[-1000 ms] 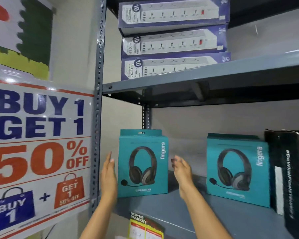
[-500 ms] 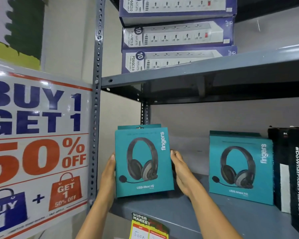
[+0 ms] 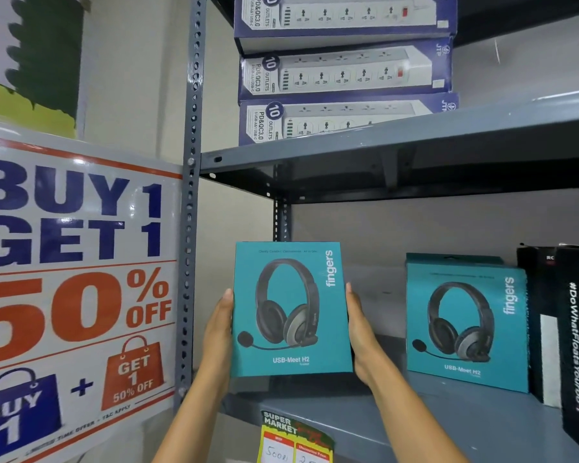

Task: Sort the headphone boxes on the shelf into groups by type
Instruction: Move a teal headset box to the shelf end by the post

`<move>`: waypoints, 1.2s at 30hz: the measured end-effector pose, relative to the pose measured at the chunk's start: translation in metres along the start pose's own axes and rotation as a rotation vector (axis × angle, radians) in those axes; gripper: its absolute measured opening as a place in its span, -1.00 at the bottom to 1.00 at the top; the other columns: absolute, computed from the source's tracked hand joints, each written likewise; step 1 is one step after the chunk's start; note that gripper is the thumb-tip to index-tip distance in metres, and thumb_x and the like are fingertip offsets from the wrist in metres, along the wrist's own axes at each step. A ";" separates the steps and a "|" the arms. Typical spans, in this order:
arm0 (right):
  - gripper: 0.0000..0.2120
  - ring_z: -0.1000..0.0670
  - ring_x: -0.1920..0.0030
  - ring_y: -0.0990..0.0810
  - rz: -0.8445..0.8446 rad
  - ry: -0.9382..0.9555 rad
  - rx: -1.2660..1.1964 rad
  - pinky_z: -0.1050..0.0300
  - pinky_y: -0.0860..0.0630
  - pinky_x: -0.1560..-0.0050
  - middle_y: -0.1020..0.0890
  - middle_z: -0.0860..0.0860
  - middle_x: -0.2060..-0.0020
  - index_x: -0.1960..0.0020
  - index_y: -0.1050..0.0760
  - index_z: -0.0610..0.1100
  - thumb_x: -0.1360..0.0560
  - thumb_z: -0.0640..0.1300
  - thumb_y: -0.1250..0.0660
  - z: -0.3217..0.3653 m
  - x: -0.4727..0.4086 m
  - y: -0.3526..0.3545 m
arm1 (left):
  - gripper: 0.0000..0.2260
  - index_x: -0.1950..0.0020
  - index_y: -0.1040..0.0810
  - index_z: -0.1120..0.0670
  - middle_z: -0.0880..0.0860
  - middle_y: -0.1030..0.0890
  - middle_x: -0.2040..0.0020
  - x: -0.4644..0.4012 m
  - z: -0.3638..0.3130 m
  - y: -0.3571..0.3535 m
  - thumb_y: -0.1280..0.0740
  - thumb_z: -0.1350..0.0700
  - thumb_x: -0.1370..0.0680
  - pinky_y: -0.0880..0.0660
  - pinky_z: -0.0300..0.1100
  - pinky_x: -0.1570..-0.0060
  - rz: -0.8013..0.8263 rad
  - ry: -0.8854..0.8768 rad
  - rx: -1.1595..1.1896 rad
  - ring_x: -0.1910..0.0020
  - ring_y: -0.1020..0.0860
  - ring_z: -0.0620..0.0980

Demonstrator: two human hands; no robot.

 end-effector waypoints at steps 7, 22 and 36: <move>-0.56 -0.08 0.29 -0.62 -0.177 -0.059 -0.077 0.04 -0.56 0.24 -0.66 -0.09 0.29 0.19 -0.56 -0.09 -0.59 0.13 -0.05 0.009 0.023 0.064 | -0.50 -0.26 -0.47 0.14 0.29 -0.65 -0.08 0.010 0.009 -0.055 -0.09 -0.22 -0.57 -0.63 0.00 0.16 0.141 0.017 -0.027 0.12 -0.69 0.17; -0.79 -0.04 0.43 -0.57 -0.601 0.103 0.073 0.22 -0.44 0.52 -0.61 -0.14 0.30 -0.04 -0.49 -0.11 -0.55 -0.01 -0.19 0.059 0.102 0.227 | -0.71 0.13 -0.60 0.14 0.17 -0.67 0.32 0.038 0.079 -0.214 -0.29 -0.08 -0.55 -0.57 -0.10 0.37 0.384 0.403 0.092 0.41 -0.61 0.12; 0.05 -0.21 -0.50 -0.19 -0.722 -0.187 0.187 -0.29 -0.22 -0.39 -0.28 -0.14 -0.49 -0.52 0.08 0.23 -0.17 0.59 -0.18 0.005 0.044 0.276 | -0.61 0.26 -0.55 0.15 0.13 -0.65 0.42 0.014 0.103 -0.220 -0.18 -0.08 -0.61 -0.54 -0.19 0.47 0.426 0.435 -0.024 0.49 -0.61 0.07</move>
Point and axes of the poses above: each hand's wrist, its own x-axis away from the middle knuckle, its own y-axis out of the back of the hand, z = x × y, the point moved 10 cm from there along -x, towards the middle knuckle
